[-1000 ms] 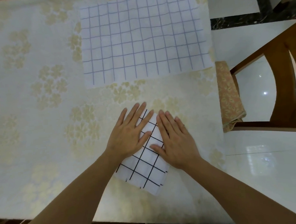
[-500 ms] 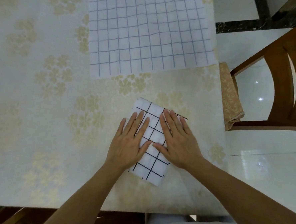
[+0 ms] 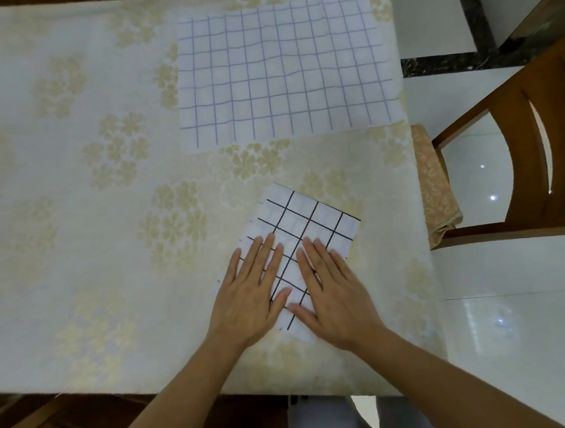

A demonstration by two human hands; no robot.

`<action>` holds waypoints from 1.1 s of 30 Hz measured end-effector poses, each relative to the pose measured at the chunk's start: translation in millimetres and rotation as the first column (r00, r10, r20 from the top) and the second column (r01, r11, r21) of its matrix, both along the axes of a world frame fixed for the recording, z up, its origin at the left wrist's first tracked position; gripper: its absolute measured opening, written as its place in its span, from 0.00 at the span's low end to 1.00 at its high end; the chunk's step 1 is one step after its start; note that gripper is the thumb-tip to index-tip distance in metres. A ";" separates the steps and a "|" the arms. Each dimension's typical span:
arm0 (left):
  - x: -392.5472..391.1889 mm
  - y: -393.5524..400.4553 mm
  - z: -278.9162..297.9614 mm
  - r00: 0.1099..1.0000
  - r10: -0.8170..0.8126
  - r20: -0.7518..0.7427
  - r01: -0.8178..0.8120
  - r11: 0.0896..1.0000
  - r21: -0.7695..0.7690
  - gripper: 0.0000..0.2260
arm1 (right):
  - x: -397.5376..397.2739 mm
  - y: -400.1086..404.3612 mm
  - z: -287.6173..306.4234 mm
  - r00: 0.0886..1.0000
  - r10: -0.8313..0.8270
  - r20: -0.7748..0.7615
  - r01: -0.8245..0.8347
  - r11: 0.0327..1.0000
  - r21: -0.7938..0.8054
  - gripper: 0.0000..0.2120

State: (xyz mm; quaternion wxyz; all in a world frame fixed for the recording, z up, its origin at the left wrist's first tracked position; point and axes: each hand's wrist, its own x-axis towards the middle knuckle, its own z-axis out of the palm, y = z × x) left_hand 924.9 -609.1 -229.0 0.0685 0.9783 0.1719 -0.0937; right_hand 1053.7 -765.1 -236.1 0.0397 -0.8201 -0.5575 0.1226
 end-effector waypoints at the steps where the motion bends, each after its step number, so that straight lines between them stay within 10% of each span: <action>1: 1.2 -0.1 1.0 1.000 -0.003 0.005 0.003 1.000 0.001 0.31 | 0.4 0.3 1.2 1.000 -0.004 0.005 0.004 1.000 0.006 0.40; 33: 145.4 83.1 25.6 0.925 -0.375 0.061 0.366 0.923 0.118 0.20 | 107.2 25.2 11.8 0.978 -0.155 0.142 0.126 0.972 0.199 0.16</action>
